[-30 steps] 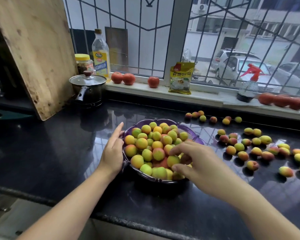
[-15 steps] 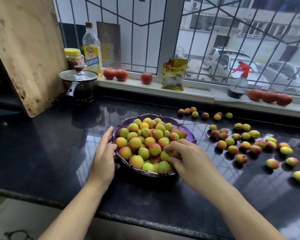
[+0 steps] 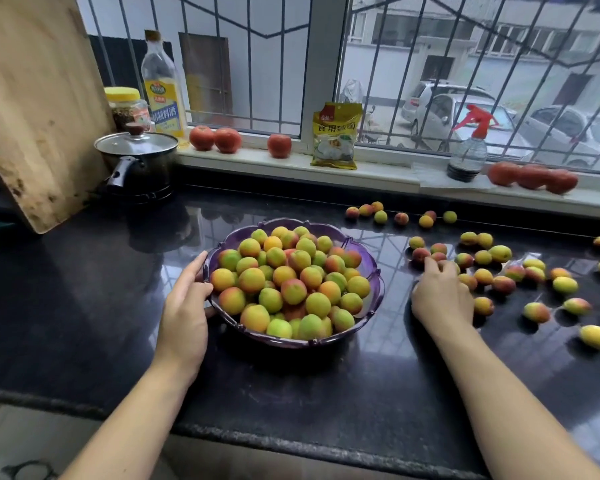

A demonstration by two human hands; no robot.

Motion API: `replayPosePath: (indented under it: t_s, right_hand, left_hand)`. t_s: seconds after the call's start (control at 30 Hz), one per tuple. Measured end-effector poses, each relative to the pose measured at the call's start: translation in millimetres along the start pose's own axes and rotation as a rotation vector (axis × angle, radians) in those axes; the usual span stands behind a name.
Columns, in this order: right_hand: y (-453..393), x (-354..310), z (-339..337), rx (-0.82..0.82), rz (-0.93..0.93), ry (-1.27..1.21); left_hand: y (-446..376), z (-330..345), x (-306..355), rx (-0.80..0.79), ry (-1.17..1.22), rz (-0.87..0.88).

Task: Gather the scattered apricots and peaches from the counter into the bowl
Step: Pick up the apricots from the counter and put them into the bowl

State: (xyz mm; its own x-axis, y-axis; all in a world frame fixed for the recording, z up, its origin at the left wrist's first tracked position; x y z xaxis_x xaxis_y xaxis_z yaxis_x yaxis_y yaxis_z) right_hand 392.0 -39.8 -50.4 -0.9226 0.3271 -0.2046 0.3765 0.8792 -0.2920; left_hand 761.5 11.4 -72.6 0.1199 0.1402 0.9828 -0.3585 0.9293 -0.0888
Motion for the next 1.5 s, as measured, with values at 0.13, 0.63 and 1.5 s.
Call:
replayPosePath:
  t_s: [0.13, 0.63, 1.5]
  right_hand:
    - [-4.8, 4.7, 5.6, 0.016, -0.013, -0.021]
    - [15.5, -15.4, -32.5, 0.065, -0.106, -0.629]
    - [132.5, -132.7, -78.6, -0.005, -0.716, -0.374]
  left_hand:
    - [-1.6, -2.0, -1.7, -0.004, 0.000, -0.003]
    - [2.9, 0.2, 6.1, -0.008, -0.034, -0.016]
    - [2.1, -5.0, 3.7, -0.050, -0.054, -0.047]
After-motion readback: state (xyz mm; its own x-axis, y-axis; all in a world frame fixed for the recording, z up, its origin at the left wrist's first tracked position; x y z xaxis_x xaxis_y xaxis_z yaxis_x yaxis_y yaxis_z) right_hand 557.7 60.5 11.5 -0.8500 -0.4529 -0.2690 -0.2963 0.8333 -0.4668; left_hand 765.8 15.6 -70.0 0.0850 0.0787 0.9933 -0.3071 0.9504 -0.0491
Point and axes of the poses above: each hand's wrist, its own y-axis away from the middle knuckle, its own z-axis out of the palm, x = y × z, the point moved 3 cm from there along -y, towards the middle knuckle, and after that the axes turned 1 degree about x, right-handed, at the moved point
